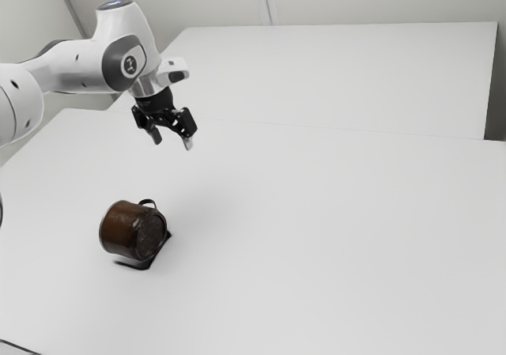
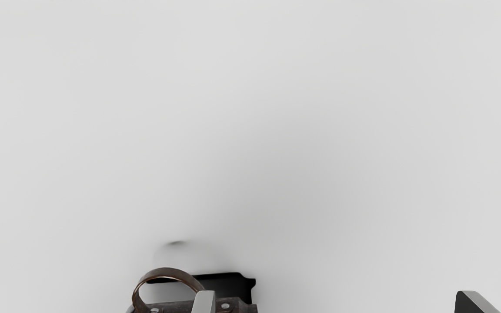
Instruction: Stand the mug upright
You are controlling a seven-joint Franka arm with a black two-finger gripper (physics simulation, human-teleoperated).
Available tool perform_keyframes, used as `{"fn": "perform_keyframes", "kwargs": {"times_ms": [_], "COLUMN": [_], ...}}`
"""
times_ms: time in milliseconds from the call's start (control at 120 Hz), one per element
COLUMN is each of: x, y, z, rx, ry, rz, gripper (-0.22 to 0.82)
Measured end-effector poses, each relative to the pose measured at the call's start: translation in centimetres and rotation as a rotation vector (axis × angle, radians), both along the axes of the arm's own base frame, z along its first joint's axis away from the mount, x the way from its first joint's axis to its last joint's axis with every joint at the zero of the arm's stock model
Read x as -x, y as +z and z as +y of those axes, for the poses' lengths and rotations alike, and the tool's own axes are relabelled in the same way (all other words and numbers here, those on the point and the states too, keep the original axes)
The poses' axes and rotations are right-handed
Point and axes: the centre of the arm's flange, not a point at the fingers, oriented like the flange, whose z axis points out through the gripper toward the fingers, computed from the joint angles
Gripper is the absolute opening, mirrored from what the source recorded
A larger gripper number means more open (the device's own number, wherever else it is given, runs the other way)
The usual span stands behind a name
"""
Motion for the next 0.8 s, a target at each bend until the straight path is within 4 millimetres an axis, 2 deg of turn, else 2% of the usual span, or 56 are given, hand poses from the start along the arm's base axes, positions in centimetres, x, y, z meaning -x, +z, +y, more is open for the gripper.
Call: {"fn": "perform_keyframes", "kwargs": {"times_ms": [67,117,258,417,633,717,800], "x": [0.3,0.7,2.2,3.6,3.9,4.9,5.8], "y": [0.2,0.4,-0.9,-2.7,-7.4,-8.9,-10.1], "z": [0.2,1.4,9.0,14.8,18.9,20.3,20.7], "rx": [0.002,0.005,0.050,0.120,0.276,0.371,0.454], "ry": [-0.002,0.012,0.105,0.148,0.150,0.169,0.174], "rz": [-0.005,-0.006,0.015,0.039,0.133,0.159,0.180], "gripper": [0.60,0.60,0.60,0.60,0.60,0.60,0.60]}}
